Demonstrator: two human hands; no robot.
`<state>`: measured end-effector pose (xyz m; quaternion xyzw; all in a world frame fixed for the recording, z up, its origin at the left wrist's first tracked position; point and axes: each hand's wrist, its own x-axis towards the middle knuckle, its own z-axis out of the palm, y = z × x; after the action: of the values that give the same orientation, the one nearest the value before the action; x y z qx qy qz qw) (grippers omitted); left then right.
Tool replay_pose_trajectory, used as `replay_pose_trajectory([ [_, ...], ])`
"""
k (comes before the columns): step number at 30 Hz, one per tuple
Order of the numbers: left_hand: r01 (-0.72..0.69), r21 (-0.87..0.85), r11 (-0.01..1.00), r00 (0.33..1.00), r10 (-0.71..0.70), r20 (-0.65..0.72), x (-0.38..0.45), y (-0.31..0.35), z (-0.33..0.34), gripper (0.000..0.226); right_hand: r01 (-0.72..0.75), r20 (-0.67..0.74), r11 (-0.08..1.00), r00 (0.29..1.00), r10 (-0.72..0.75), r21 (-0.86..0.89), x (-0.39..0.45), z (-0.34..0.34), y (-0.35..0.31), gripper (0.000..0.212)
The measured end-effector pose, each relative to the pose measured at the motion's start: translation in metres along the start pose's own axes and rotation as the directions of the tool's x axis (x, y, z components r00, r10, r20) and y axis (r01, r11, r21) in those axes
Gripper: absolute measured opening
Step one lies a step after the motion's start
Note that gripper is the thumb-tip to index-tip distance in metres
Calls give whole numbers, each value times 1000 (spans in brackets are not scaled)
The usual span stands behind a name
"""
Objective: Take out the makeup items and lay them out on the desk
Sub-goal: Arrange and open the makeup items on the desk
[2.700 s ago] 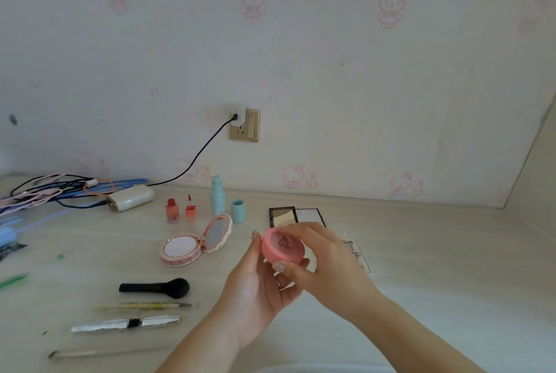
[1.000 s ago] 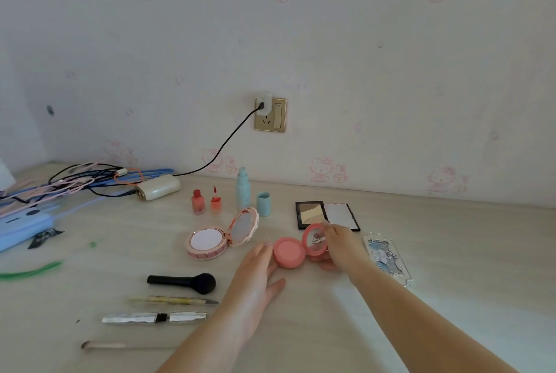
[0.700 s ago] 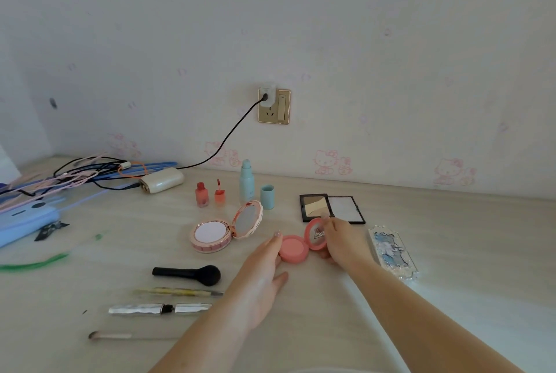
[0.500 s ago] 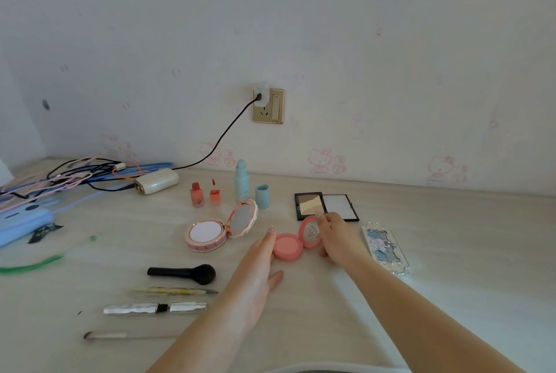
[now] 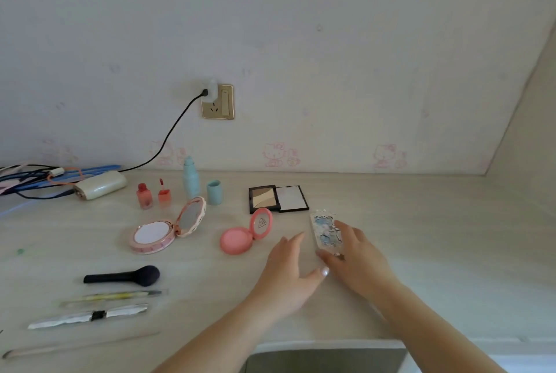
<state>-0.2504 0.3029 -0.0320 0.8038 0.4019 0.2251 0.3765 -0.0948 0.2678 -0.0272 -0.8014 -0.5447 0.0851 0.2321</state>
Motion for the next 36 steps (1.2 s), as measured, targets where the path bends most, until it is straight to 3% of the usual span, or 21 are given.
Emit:
replay_pose_trajectory([
  [5,15,80,997,1000,-17,21,28,10,21,82,14,-39,997,999,-17,-80,-1,10,-1,65],
  [13,74,114,991,997,-76,19,28,29,30,63,-21,-82,999,997,16,-50,2,12,3,55],
  [16,-6,-67,998,1000,6,-3,21,28,32,64,-21,-77,999,997,24,36,-5,2,7,50],
  [19,-72,-362,929,993,34,-109,13,34,32,52,-20,-76,919,996,54,394,-21,-16,8,45],
  [21,-12,-580,815,997,-31,-64,6,41,30,52,32,-102,800,994,36,599,-39,-30,3,41],
  [23,79,-752,654,996,-24,84,2,44,27,56,81,-116,711,993,1,699,-55,-39,-2,38],
  [24,109,-796,595,990,8,142,-1,46,26,55,99,-120,687,993,-18,720,-63,-42,-2,37],
  [28,101,-843,528,970,135,201,-13,54,24,45,150,-150,663,987,-57,733,-79,-45,-1,40],
  [32,88,-877,472,971,155,181,-22,60,26,39,166,-166,687,984,-67,708,-87,-37,-2,59],
  [36,42,-878,477,980,153,129,-29,62,28,39,212,-224,734,971,-83,646,-92,-32,-3,49],
])
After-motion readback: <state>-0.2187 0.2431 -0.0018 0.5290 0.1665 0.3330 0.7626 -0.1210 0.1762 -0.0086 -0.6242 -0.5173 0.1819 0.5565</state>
